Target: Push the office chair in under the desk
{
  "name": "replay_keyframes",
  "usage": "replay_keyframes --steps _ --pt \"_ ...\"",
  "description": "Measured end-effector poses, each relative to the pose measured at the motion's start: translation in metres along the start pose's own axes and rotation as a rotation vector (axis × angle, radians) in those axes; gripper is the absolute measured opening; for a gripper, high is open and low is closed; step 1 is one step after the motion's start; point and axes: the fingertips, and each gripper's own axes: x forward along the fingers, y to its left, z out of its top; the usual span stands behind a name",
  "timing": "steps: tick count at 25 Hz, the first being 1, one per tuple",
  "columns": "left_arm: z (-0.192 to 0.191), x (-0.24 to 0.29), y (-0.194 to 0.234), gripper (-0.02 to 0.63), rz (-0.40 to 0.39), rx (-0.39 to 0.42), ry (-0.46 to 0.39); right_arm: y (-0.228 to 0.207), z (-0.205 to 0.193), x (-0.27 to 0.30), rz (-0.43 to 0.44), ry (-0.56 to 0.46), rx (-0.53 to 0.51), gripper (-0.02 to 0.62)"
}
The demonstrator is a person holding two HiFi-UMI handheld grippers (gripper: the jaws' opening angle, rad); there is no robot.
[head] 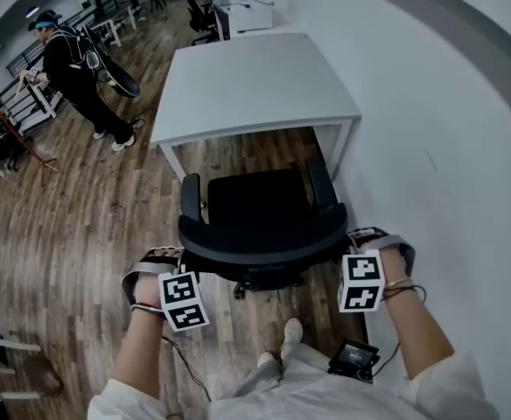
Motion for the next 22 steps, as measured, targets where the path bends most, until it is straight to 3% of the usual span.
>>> replay_keyframes --steps 22 --pt "0.022 0.027 0.052 0.124 -0.038 -0.016 0.036 -0.052 -0.028 0.017 -0.045 -0.045 -0.036 0.143"
